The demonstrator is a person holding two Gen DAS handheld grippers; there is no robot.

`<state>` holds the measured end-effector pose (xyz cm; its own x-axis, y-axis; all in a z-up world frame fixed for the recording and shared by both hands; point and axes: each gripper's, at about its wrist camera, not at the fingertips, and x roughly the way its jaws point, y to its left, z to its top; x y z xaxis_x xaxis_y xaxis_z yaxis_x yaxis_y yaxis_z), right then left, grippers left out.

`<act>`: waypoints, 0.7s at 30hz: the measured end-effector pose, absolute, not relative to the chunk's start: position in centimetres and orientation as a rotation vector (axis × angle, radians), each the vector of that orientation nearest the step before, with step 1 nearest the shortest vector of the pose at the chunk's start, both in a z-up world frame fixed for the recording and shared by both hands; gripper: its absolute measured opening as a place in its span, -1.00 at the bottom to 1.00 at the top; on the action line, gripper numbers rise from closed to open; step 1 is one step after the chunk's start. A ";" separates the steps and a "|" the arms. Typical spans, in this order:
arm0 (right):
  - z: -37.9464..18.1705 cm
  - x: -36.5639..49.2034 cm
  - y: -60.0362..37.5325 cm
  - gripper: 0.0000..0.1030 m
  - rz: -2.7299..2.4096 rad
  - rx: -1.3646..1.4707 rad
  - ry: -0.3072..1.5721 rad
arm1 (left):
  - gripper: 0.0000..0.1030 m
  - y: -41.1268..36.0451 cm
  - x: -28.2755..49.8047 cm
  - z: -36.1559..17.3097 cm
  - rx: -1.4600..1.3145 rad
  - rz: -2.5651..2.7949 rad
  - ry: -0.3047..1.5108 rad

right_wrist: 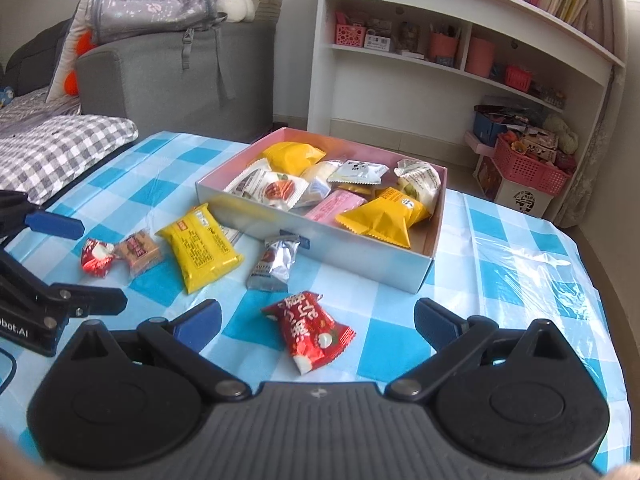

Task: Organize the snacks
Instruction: 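Withdraw both tools from the box toward the red packets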

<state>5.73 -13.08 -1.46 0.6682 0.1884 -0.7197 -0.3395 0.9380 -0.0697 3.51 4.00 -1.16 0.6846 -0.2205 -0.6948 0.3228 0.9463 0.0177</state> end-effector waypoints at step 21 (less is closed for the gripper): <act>-6.7 3.2 -13.4 1.00 0.358 -0.255 0.851 | 0.93 7.5 3.5 -6.4 0.093 -0.245 0.743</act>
<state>3.19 -13.44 -6.75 0.6052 0.2054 -0.7691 -0.4061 0.9106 -0.0763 3.46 7.45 -6.43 0.7095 -0.1875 -0.6793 0.2529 0.9675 -0.0029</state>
